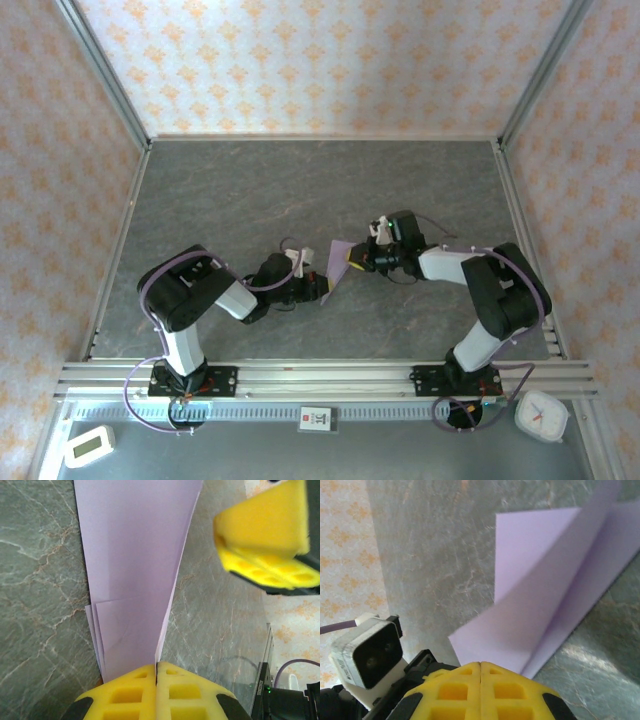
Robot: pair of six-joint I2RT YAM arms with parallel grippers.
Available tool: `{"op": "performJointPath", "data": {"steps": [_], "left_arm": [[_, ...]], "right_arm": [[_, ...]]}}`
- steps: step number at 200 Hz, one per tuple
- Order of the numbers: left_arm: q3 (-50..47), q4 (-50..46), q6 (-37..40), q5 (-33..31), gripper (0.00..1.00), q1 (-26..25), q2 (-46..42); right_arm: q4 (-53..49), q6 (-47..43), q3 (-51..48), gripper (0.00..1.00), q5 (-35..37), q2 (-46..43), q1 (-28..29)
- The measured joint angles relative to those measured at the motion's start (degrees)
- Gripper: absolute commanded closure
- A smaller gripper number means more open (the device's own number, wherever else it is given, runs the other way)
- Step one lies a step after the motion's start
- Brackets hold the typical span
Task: Fold a paper plane with a square sheet of paper (pick it up from the middle)
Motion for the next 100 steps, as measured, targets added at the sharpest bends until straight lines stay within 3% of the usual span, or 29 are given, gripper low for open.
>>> {"op": "performJointPath", "data": {"steps": [100], "left_arm": [[-0.8, 3.3, -1.4, 0.5, 1.0, 0.4, 0.9]], "right_arm": [[2.0, 0.1, 1.6, 1.0, -0.7, 4.6, 1.4]]}}
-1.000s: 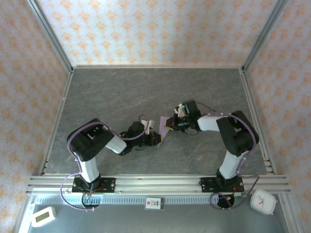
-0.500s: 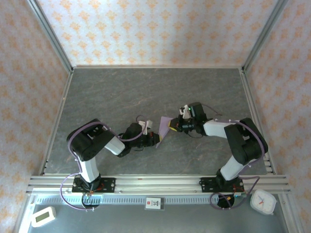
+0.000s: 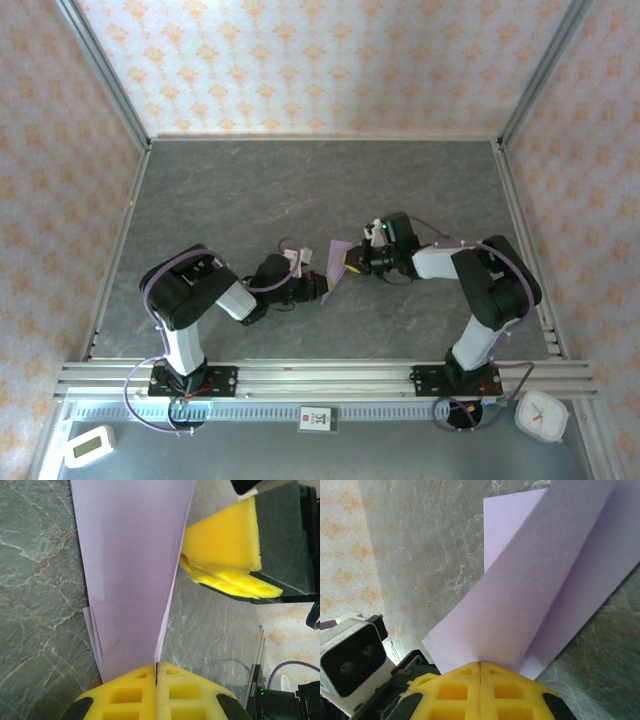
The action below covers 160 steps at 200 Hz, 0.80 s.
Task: Fold a paper plane with a square sheet of paper (pick it up from the middle)
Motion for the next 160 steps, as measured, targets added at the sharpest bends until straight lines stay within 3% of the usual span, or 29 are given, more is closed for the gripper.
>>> {"op": "performJointPath", "data": {"steps": [160], "left_arm": [[-0.6, 2.3, -0.9, 0.6, 1.0, 0.3, 0.6]], "right_arm": [[-1.7, -1.8, 4.4, 1.0, -0.1, 6.1, 0.3]]}}
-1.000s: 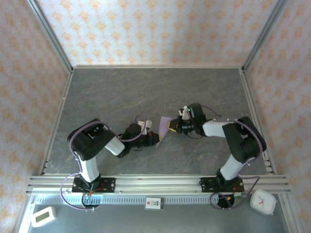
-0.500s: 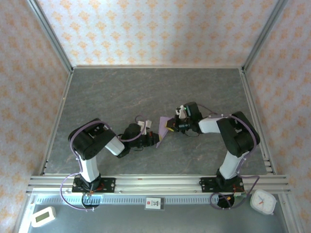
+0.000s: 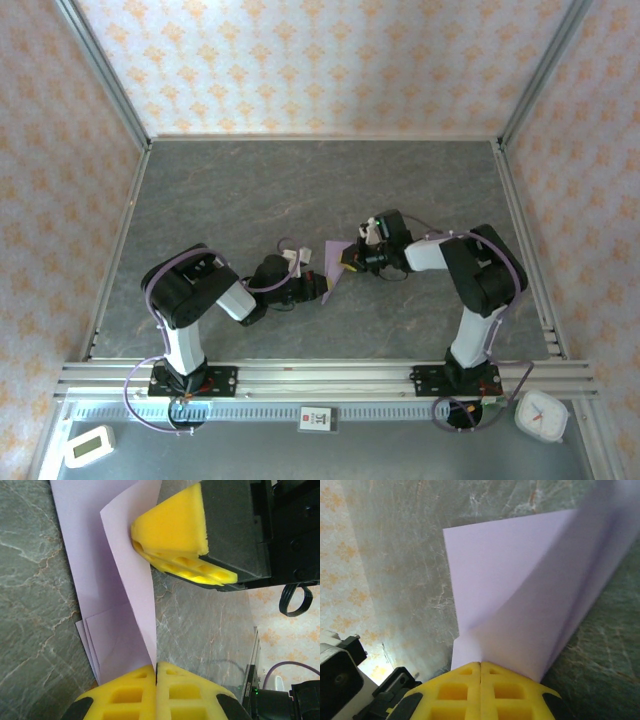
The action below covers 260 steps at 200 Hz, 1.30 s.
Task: Fold a paper plane with a square sheet of paper (pick it up from the middle)
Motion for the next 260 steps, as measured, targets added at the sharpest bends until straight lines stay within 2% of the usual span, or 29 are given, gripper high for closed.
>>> {"op": "performJointPath", "data": {"steps": [91, 120, 174, 206, 221, 244, 260], "left_arm": [[0.0, -0.1, 0.0, 0.0, 1.0, 0.0, -0.1], [-0.1, -2.8, 0.3, -1.5, 0.95, 0.0, -1.5], [-0.2, -11.8, 2.6, -3.8, 0.69, 0.1, -7.1], [0.6, -20.2, 5.2, -5.9, 0.66, 1.0, -12.3], [2.4, -24.2, 6.7, -6.7, 0.72, 1.2, -13.9], [6.6, -29.4, 10.1, -7.1, 0.99, 1.2, -15.0], [9.7, -32.1, 12.2, -6.8, 1.0, 1.2, -14.9]], "right_arm": [[-3.5, -1.3, 1.4, 1.0, 1.4, 0.9, 0.3], [-6.5, -1.9, 2.8, 1.0, 1.9, 1.1, 0.5], [-8.7, -2.6, 3.9, 1.0, 2.5, 1.3, 0.6], [-9.6, -3.0, 4.3, 1.0, 2.8, 1.3, 0.7], [-9.6, -3.0, 4.3, 1.0, 2.8, 1.3, 0.7], [-9.6, -3.0, 4.3, 1.0, 2.8, 1.3, 0.7], [-9.6, -3.0, 4.3, 1.0, 2.9, 1.3, 0.7]]}}
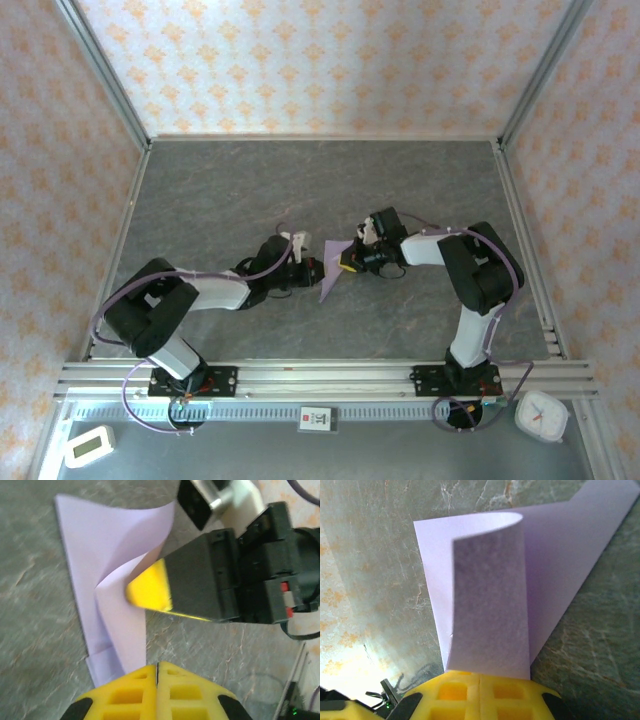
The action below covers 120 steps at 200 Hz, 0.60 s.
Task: Fold a paper plane with a square sheet of paper (pick it up from the middle)
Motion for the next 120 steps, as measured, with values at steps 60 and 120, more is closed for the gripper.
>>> {"op": "performJointPath", "data": {"steps": [60, 120], "left_arm": [[8.9, -5.7, 6.2, 3.4, 1.0, -0.6, 5.5], [9.3, -7.9, 9.1, 4.4, 1.0, -2.2, 9.2]], "right_arm": [[0.0, 0.0, 0.0, 1.0, 0.1, 0.1, 0.2], [-0.2, 0.0, 0.2, 1.0, 0.1, 0.2, 0.2]]}}
